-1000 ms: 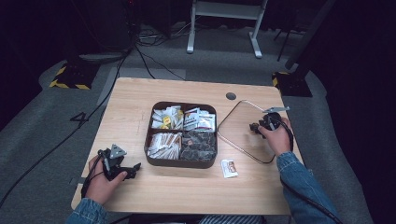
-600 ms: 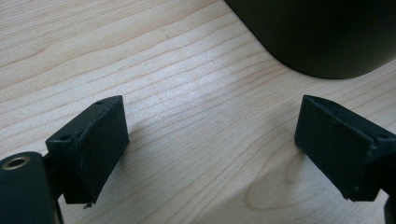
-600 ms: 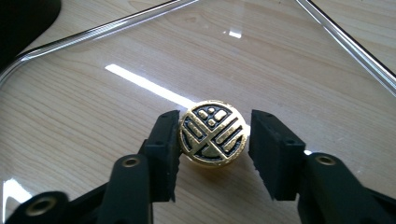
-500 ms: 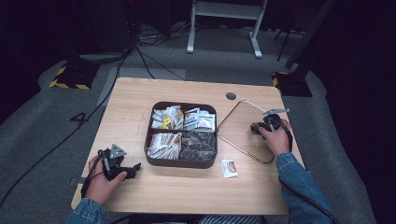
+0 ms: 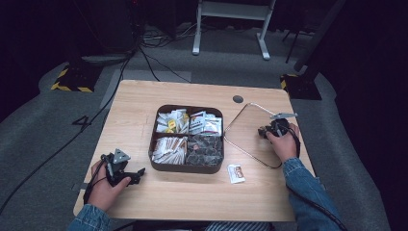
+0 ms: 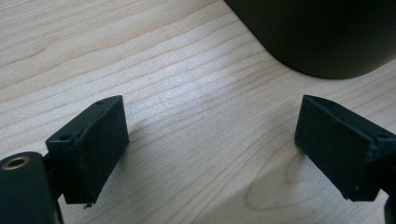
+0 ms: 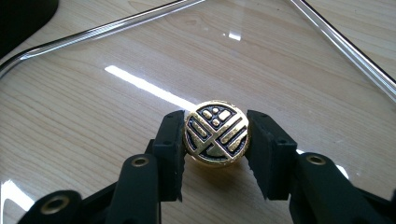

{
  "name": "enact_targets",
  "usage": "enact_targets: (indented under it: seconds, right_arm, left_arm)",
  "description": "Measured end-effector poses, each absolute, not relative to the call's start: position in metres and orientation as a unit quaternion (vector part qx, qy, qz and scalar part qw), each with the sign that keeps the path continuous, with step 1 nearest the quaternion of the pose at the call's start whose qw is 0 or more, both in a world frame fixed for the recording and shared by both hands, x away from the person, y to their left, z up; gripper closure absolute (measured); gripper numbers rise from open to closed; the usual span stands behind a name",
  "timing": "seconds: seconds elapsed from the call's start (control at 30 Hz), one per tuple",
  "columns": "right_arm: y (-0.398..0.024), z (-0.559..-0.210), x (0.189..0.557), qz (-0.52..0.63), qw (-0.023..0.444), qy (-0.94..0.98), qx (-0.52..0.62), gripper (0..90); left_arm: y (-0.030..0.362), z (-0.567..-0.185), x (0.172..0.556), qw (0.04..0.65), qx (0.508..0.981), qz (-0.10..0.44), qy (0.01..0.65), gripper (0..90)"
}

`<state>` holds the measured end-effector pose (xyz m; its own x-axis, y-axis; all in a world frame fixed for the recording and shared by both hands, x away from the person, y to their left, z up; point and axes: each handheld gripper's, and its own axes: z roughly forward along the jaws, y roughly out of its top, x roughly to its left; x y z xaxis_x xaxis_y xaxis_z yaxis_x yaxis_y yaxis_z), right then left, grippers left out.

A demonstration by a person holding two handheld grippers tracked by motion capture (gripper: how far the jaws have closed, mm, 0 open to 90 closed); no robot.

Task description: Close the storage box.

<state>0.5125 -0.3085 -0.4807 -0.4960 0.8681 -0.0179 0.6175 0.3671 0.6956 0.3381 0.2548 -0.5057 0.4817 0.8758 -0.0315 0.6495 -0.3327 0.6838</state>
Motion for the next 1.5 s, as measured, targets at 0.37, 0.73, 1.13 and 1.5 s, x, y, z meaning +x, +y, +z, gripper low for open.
enact_targets:
  seconds: [0.37, 0.73, 1.13, 1.5]
  right_arm:
    - [-0.313, -0.467, 0.508, 0.334, 0.194, 0.798, 0.462, 59.3]
    - [-0.316, -0.443, 0.502, 0.353, 0.196, 0.795, 0.453, 59.2]
    - [-0.312, -0.419, 0.496, 0.377, 0.195, 0.793, 0.438, 59.3]
    - [-0.297, -0.398, 0.491, 0.394, 0.195, 0.8, 0.409, 59.3]
  left_arm:
    - [0.255, -0.506, 0.338, 0.324, 0.797, 0.175, 0.478, 10.0]
    - [0.255, -0.506, 0.338, 0.324, 0.797, 0.175, 0.478, 10.0]
    - [0.255, -0.506, 0.338, 0.324, 0.797, 0.175, 0.478, 10.0]
    - [0.255, -0.506, 0.337, 0.322, 0.798, 0.176, 0.478, 10.2]
